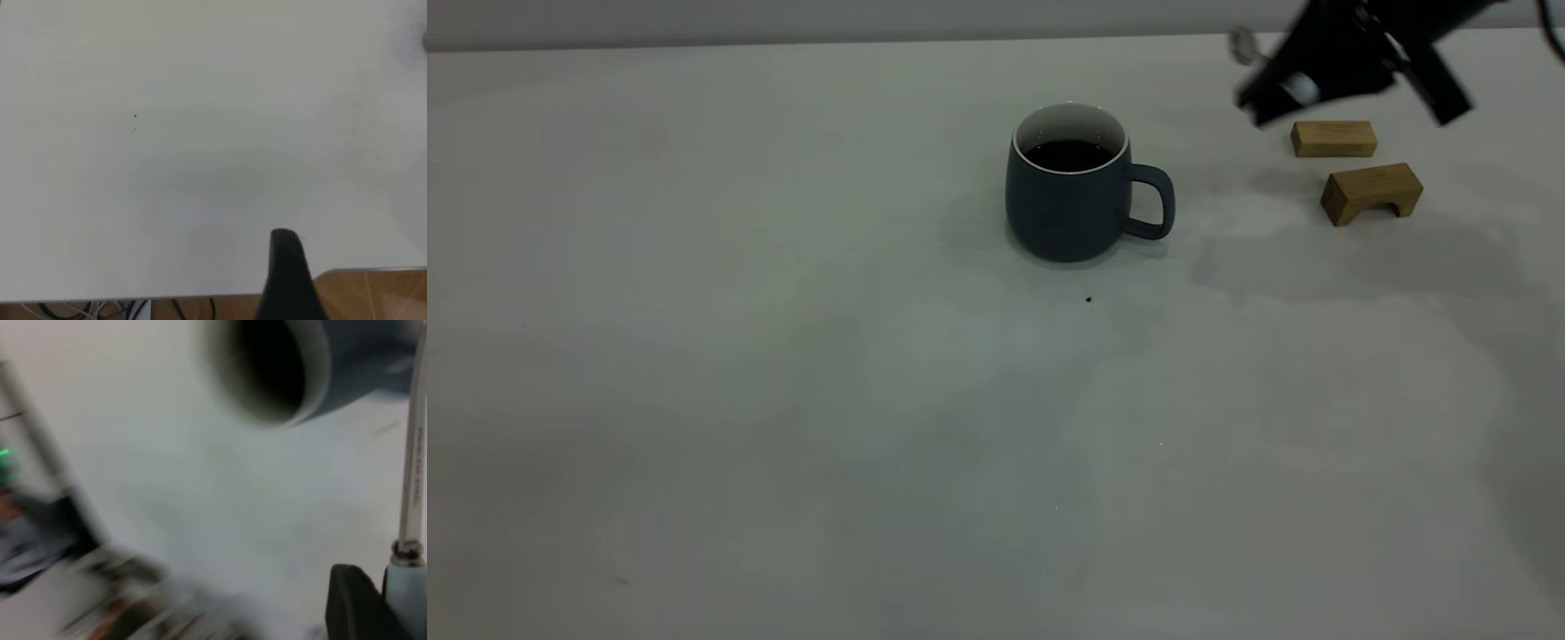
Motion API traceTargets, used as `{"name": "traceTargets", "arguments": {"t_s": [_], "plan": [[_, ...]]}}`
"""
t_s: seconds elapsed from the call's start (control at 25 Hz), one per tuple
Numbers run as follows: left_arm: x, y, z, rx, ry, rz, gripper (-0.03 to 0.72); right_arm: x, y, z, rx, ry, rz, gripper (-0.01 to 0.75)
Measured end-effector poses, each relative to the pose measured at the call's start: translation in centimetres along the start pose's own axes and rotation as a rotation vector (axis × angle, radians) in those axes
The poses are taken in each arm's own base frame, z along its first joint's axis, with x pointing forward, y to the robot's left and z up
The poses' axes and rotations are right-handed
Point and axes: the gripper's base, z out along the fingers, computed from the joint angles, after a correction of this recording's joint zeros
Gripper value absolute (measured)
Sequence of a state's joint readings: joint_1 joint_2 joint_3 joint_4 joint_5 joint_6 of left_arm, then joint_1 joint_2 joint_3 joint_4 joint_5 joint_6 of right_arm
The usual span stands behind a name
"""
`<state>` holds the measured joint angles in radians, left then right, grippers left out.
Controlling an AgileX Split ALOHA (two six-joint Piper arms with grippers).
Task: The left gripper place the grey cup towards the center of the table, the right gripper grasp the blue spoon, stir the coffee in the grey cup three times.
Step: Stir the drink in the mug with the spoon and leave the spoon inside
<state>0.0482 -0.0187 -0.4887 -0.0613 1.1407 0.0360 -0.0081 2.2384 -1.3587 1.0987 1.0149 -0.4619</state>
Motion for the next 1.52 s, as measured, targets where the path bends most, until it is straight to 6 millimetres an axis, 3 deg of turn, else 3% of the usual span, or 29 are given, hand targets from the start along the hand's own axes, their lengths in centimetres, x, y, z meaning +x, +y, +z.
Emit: {"name": "traceTargets", "arguments": {"t_s": [0.16, 0.48, 0.76, 0.96, 1.12, 1.36, 1.52], "plan": [[0.0, 0.0, 0.0, 0.000, 0.000, 0.000, 0.585, 0.4, 0.8, 0.5, -0.164, 0.072, 0.079, 0.088], [0.0, 0.0, 0.0, 0.000, 0.000, 0.000, 0.585, -0.3, 2.3, 1.6, -0.345, 0.018, 0.223, 0.088], [0.0, 0.0, 0.0, 0.000, 0.000, 0.000, 0.585, -0.5, 4.5, 2.4, -0.500, 0.086, 0.755, 0.088], [0.0, 0.0, 0.0, 0.000, 0.000, 0.000, 0.585, 0.0, 5.7, 3.6, -0.514, 0.213, 1.131, 0.088], [0.0, 0.0, 0.0, 0.000, 0.000, 0.000, 0.585, -0.2, 4.6, 5.3, -0.483, 0.272, 1.310, 0.088], [0.0, 0.0, 0.0, 0.000, 0.000, 0.000, 0.585, -2.0, 2.5, 7.8, -0.469, 0.275, 1.339, 0.088], [0.0, 0.0, 0.0, 0.000, 0.000, 0.000, 0.585, -2.1, 1.1, 9.0, -0.432, 0.282, 1.375, 0.088]]}}
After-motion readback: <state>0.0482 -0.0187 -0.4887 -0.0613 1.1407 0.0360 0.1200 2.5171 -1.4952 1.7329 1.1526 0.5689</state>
